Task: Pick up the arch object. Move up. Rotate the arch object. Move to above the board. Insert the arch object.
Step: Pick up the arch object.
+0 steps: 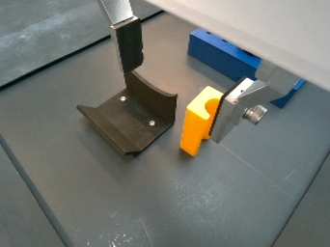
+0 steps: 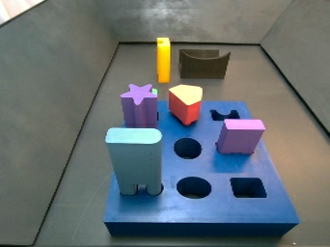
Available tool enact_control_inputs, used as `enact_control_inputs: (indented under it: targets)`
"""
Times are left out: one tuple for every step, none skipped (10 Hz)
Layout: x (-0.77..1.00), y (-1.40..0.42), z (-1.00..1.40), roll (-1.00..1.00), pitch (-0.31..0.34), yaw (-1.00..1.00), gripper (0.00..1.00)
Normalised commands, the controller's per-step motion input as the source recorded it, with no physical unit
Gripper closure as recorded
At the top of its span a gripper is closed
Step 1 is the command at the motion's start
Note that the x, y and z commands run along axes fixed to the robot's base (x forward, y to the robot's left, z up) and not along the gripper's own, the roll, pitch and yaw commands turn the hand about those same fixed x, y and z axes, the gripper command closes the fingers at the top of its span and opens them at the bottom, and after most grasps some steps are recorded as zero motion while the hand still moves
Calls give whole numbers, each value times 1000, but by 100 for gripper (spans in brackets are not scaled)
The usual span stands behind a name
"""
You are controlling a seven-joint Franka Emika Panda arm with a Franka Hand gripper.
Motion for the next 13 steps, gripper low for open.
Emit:
enact_control_inputs:
  targets:
    - [37,0,-3,0,-6,0,0]
    - [100,-363,-329,13,-71,263,0]
    - [123,-640,-377,113,-41,363,0]
    - [40,-657,-391,107,-80,383,0]
    - [29,-643,-483,116,-89,397,0]
    - [0,-603,-643,146,-107,371,0]
    - [0,-351,-843,117,-159,171,0]
    - [0,-334,-837,81,-200,46,0]
    - [0,-269,-831,50,-209,17,0]
    - [0,-157,-840,59,-184,0,0]
    - [0,-129,-811,69,-171,0,0]
    - [-171,-3,-623,47,-124,0,0]
    - [-177,0,-429,21,-76,0,0]
